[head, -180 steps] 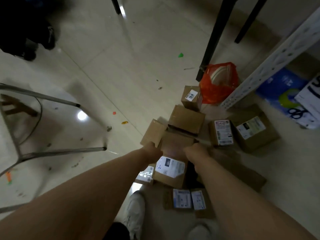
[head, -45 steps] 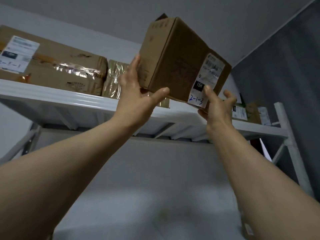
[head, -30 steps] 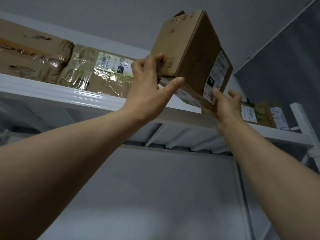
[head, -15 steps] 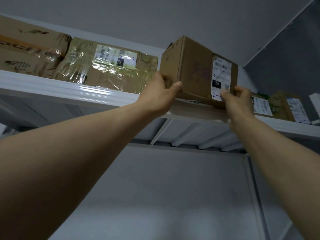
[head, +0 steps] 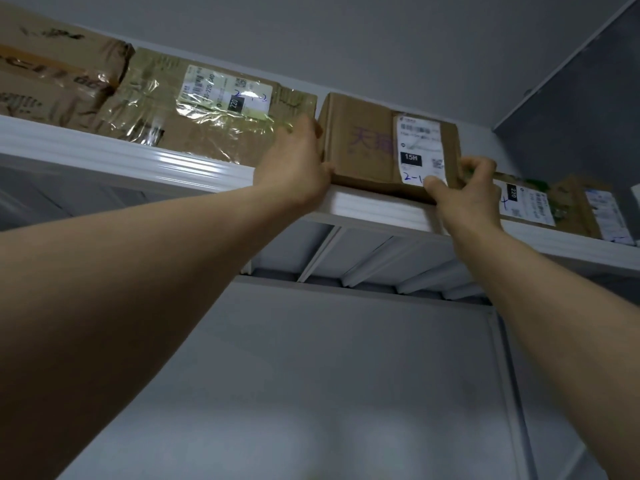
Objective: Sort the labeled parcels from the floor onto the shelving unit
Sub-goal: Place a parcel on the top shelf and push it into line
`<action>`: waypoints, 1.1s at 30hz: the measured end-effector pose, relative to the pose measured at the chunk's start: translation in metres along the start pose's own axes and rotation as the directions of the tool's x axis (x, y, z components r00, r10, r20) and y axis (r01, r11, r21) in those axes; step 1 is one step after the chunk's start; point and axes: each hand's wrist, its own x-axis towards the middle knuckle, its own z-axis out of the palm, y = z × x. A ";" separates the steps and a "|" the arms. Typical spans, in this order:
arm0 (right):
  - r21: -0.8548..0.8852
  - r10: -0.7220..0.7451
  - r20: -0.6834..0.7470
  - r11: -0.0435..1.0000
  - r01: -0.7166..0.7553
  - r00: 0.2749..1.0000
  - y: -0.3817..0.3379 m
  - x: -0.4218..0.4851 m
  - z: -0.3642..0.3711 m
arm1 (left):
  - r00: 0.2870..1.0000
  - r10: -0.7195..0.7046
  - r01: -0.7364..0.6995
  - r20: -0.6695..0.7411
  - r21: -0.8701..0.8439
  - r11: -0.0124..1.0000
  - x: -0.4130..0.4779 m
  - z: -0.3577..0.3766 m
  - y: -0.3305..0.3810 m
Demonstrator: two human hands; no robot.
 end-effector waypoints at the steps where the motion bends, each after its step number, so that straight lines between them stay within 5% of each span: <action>1: -0.031 -0.002 -0.005 1.000 0.002 1.000 -0.001 -0.002 0.001 | 0.998 0.055 -0.054 -0.016 0.076 0.996 -0.002 0.001 -0.001; 8: -0.217 -0.090 -0.026 0.973 0.082 0.996 0.009 -0.015 0.011 | 0.951 0.300 -0.305 0.073 0.364 0.880 -0.019 0.016 -0.013; 33: -0.313 -0.280 0.021 0.910 0.272 0.960 0.010 -0.055 0.042 | 0.934 0.257 -0.338 0.249 0.374 0.864 -0.040 0.021 -0.026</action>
